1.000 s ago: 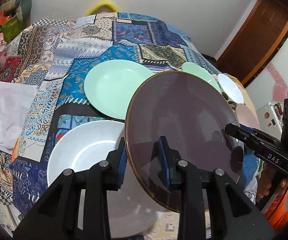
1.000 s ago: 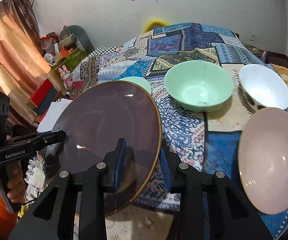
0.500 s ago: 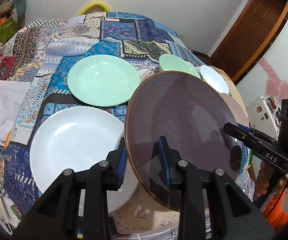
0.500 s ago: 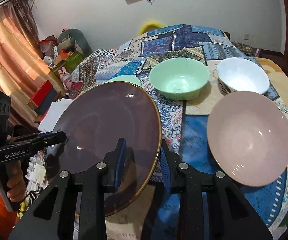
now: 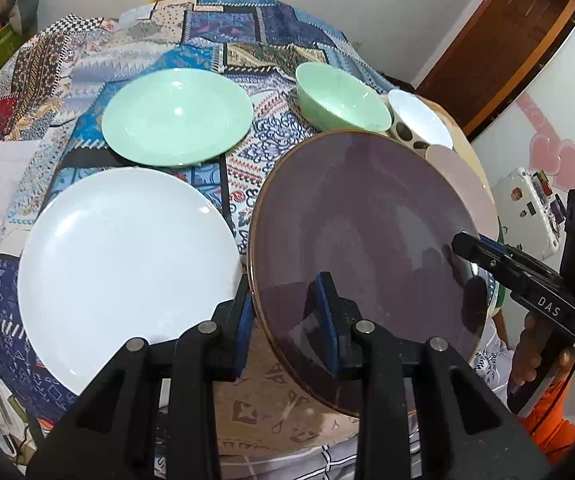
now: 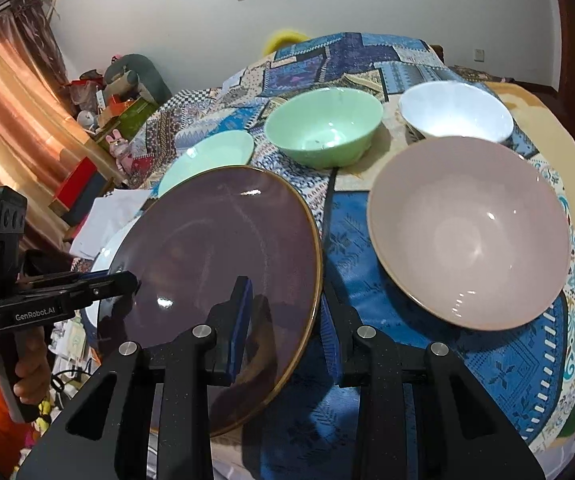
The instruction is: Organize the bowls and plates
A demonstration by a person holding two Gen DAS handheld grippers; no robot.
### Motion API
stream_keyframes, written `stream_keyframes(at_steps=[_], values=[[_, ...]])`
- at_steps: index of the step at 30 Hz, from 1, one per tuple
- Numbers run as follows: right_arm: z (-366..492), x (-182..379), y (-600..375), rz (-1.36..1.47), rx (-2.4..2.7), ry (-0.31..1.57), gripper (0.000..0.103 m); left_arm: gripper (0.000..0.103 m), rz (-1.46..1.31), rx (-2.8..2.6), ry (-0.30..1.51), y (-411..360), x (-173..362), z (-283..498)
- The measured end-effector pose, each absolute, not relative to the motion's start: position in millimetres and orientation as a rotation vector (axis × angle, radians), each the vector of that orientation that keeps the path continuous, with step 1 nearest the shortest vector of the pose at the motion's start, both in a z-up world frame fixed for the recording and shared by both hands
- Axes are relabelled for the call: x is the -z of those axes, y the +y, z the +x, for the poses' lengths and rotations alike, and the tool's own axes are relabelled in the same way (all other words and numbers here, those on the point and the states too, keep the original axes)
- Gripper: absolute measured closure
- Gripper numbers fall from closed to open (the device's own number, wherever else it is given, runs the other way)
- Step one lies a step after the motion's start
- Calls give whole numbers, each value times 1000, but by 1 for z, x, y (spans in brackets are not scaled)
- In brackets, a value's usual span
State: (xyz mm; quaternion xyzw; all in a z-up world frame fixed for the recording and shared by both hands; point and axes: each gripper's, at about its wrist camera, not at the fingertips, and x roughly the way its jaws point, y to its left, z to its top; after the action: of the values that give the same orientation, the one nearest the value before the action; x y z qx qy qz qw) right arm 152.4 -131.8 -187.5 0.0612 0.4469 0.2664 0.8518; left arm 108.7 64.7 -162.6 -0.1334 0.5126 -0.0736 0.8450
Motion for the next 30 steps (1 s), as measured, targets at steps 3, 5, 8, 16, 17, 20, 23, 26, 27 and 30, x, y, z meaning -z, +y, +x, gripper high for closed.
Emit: stream_keyframes(at_steps=[3,5,8,16,17,20,23,26,27,30], values=[[153,196,-135,129,-557,961,73,73,-278,154,1093,60,169,109],[154,203,-136,133,-554,980,73,73,-277,155,1107,58,174,111],[155,212,-139,135,-550,1003,73,73,-272,152,1132,56,183,114],[158,223,-146,115,-515,1020,74,73,-262,164,1170,49,202,123],[158,222,-147,103,-510,1015,74,73,-257,165,1170,48,204,125],[157,222,-146,67,-507,1011,74,73,-245,166,1168,44,207,128],[154,220,-146,41,-494,1001,73,73,-253,165,1165,45,209,128],[154,217,-150,37,-475,992,73,73,-253,157,1149,48,206,125],[154,216,-151,34,-466,987,73,73,-243,150,1139,48,203,124],[150,209,-154,26,-449,974,73,73,-214,124,1098,51,192,118]])
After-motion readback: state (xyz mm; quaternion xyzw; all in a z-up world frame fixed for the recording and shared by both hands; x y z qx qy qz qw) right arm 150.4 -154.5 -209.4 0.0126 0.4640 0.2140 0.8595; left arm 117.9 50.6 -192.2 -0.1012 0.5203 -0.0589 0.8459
